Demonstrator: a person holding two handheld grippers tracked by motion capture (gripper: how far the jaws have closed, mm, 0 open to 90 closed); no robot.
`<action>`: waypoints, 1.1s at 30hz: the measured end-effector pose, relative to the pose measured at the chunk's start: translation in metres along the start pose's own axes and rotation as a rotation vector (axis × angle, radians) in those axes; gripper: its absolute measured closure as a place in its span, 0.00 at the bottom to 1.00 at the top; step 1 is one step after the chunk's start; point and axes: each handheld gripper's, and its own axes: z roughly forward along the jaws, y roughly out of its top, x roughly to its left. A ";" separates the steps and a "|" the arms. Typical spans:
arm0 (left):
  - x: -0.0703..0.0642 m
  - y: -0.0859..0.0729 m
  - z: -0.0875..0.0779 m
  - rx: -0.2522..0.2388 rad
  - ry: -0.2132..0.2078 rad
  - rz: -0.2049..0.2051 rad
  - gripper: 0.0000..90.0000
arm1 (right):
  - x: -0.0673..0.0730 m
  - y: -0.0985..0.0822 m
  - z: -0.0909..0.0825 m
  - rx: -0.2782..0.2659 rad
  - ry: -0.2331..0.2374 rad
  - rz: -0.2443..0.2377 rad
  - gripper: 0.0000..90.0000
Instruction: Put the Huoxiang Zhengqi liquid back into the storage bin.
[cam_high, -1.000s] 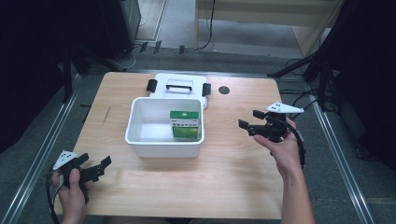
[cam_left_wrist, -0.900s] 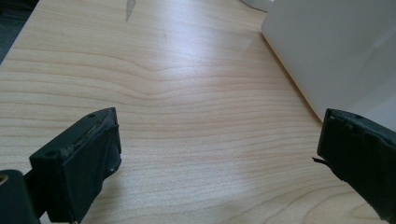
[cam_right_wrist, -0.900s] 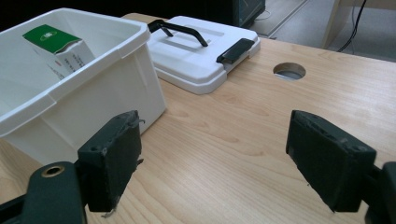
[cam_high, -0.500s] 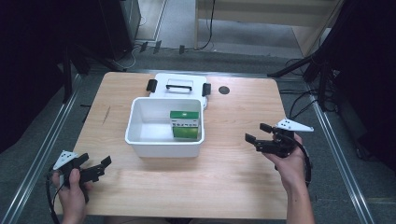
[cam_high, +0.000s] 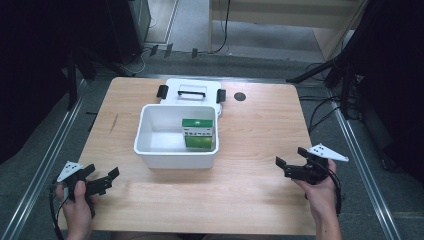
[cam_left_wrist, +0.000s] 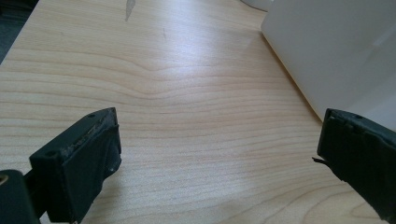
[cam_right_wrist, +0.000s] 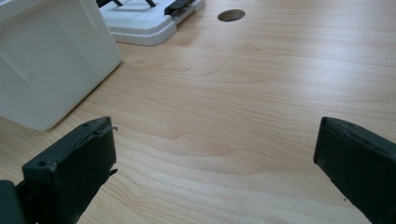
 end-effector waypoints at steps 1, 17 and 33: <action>0.000 0.000 0.000 0.000 0.000 0.000 0.01 | -0.002 -0.003 -0.003 -0.003 -0.007 0.005 0.00; 0.000 0.000 0.000 0.001 0.001 0.002 0.01 | -0.020 -0.046 -0.034 -0.028 -0.077 0.053 0.00; 0.000 0.000 0.000 0.001 -0.001 -0.003 0.01 | -0.024 -0.070 -0.055 -0.066 -0.120 0.087 0.00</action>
